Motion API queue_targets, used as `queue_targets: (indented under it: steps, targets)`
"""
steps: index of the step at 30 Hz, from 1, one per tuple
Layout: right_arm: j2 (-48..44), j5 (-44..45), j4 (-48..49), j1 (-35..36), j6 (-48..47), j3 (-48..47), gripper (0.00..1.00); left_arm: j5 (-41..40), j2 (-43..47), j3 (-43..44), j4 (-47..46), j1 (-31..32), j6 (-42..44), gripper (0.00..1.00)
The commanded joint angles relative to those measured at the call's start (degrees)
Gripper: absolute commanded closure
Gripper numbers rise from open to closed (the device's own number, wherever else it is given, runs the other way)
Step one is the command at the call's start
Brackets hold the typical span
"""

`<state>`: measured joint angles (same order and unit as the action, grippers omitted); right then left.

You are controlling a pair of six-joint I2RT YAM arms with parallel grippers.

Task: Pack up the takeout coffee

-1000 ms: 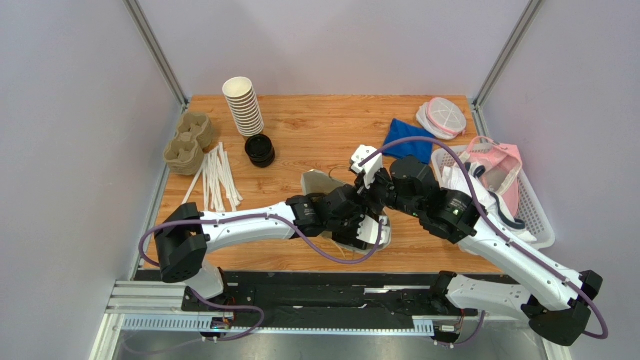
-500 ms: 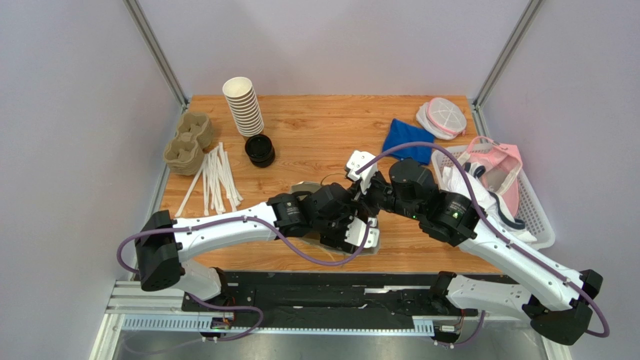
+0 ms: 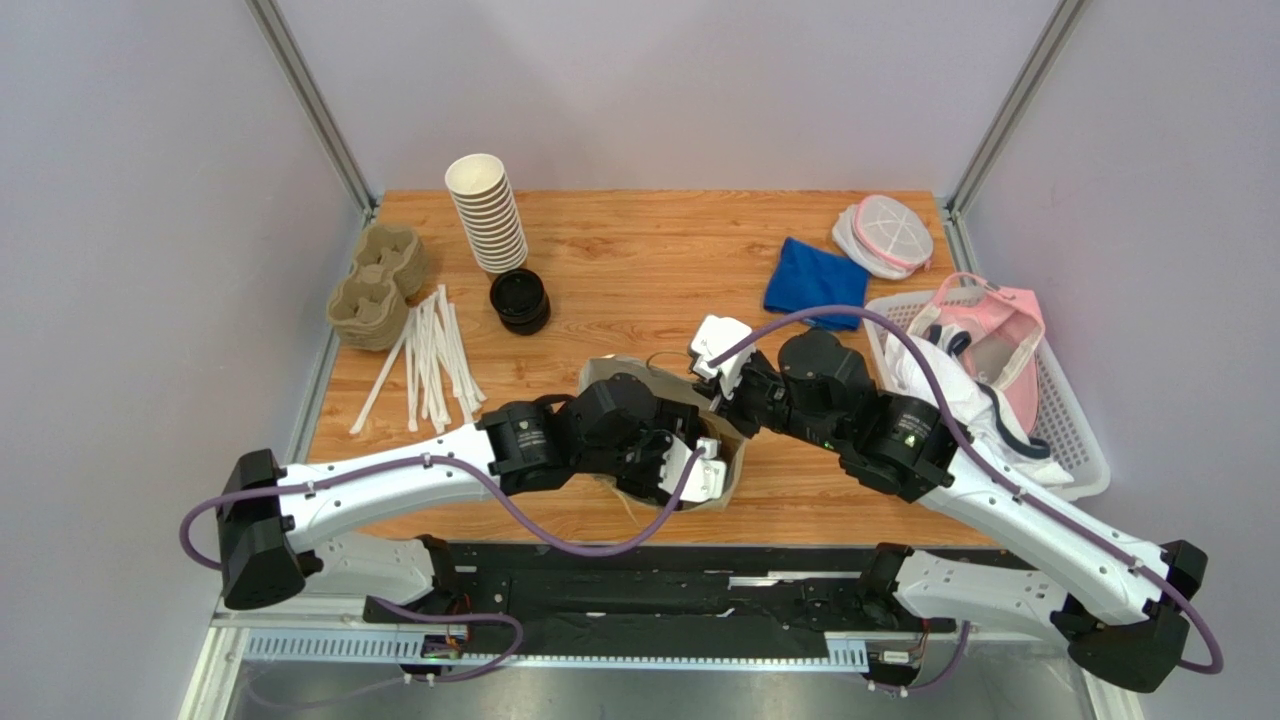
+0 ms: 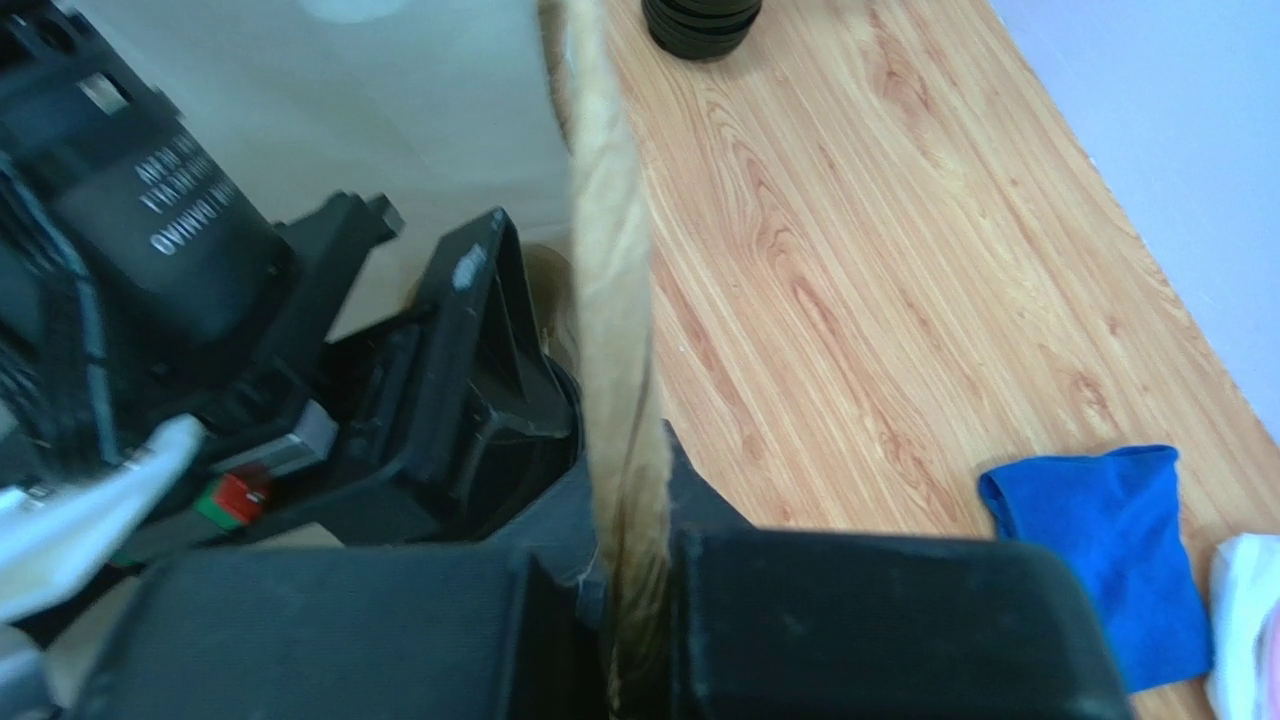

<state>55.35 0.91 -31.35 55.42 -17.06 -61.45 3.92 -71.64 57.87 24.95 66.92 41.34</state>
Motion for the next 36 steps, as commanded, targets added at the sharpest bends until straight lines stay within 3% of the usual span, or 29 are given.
queue_targets:
  steps: [1,19,36]
  targets:
    - [-1.48,4.19,2.7,0.74,-2.8,0.54,1.0,-0.85,3.96,-2.14,-4.12,0.76,2.42,0.89]
    - [-5.08,3.93,7.27,4.34,-15.37,2.74,1.0,-11.39,4.66,-0.3,6.25,0.67,2.96,0.89]
    - [-3.67,0.59,5.34,4.43,-11.24,0.72,1.0,-13.24,2.55,-1.09,3.71,-1.35,4.71,0.89]
